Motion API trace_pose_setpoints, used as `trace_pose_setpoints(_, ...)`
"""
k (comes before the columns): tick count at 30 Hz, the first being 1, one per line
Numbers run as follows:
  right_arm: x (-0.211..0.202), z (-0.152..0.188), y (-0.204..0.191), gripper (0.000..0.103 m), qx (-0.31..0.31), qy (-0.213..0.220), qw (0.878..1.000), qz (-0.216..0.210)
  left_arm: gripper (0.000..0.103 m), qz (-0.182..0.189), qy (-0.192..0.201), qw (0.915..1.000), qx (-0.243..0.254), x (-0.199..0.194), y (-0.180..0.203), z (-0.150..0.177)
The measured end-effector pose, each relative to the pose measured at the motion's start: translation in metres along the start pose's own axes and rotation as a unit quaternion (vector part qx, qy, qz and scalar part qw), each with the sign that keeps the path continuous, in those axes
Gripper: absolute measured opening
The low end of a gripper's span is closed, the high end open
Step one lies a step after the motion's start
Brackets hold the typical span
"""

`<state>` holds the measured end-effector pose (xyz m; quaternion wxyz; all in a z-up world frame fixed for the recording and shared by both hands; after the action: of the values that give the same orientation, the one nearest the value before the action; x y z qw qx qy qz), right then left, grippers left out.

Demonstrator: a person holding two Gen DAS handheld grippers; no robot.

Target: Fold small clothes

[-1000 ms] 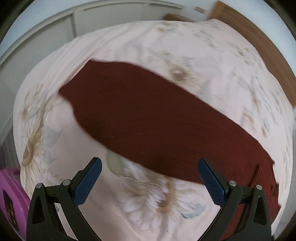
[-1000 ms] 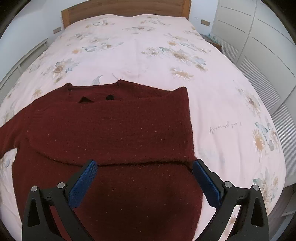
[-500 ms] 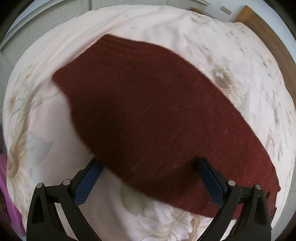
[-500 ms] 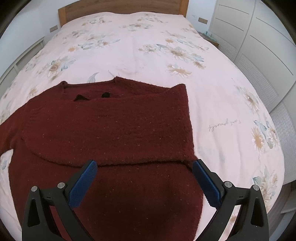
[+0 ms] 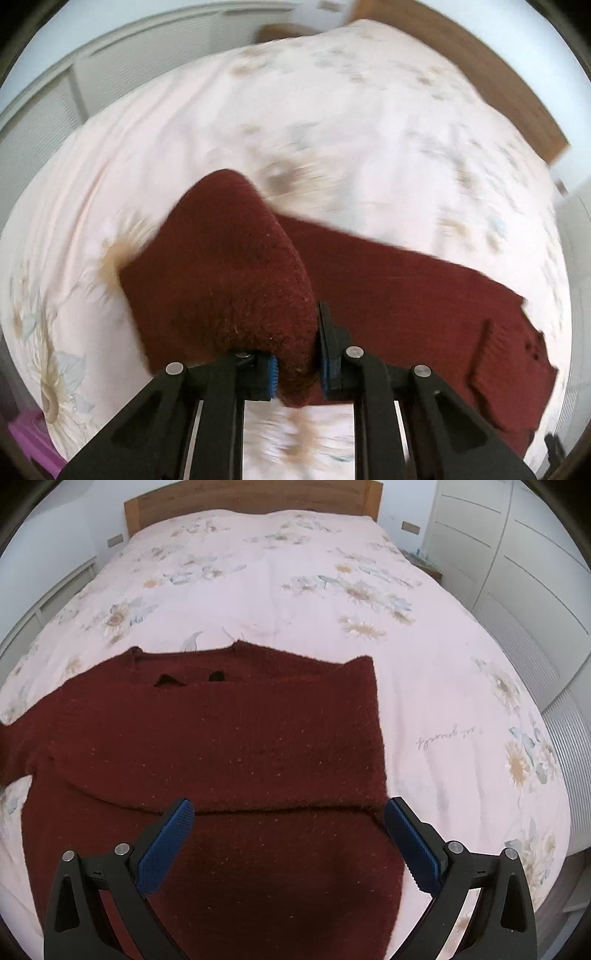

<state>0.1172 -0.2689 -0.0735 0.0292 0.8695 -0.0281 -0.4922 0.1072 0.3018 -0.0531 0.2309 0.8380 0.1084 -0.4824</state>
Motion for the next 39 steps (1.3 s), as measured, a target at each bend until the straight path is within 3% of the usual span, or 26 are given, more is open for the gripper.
trace_pose_setpoints(4,-0.005,-0.003,0.014,0.102,0.01,0.005,1.0,0.003,0.014,0.025,-0.002,0.9973,0.07,-0.007,0.066,-0.002)
trace_pose_setpoints(9,-0.011,-0.01,0.034,0.102,0.012,0.015,1.0,0.01,0.014,0.072,-0.007,0.9879,0.137,-0.012,0.152,0.013)
trace_pose_setpoints(16,-0.015,-0.014,0.052,0.102,0.025,0.022,0.999,0.009,0.013,0.115,-0.028,0.9713,0.206,0.034,0.278,0.045)
trace_pose_setpoints(23,-0.009,-0.007,0.059,0.102,0.034,0.015,0.999,0.002,0.013,0.157,-0.053,0.9551,0.246,0.061,0.354,0.08)
trace_pose_setpoints(28,0.0,0.002,0.057,0.102,0.034,0.001,0.999,-0.004,0.013,0.118,-0.073,0.9499,0.28,0.099,0.375,0.108)
trace_pose_setpoints(36,0.009,0.014,0.054,0.102,0.041,-0.012,0.999,-0.011,0.017,0.058,-0.123,0.9451,0.297,0.145,0.36,0.14)
trace_pose_setpoints(39,0.009,0.016,0.054,0.102,0.041,-0.014,0.999,-0.011,0.032,0.046,-0.154,0.9411,0.298,0.154,0.358,0.149)
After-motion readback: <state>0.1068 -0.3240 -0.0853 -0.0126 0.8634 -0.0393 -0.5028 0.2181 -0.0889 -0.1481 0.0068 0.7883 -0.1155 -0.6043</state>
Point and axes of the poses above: each gripper's, at about its wrist camera, not at the fingertips, and x roughly the way its jaws point, y to its right, z to its underside, the point moved 1 cm from there along x, roughly the way its jaws point, and after that the axes turned 4 degrees about z, right-handed, at the moved point
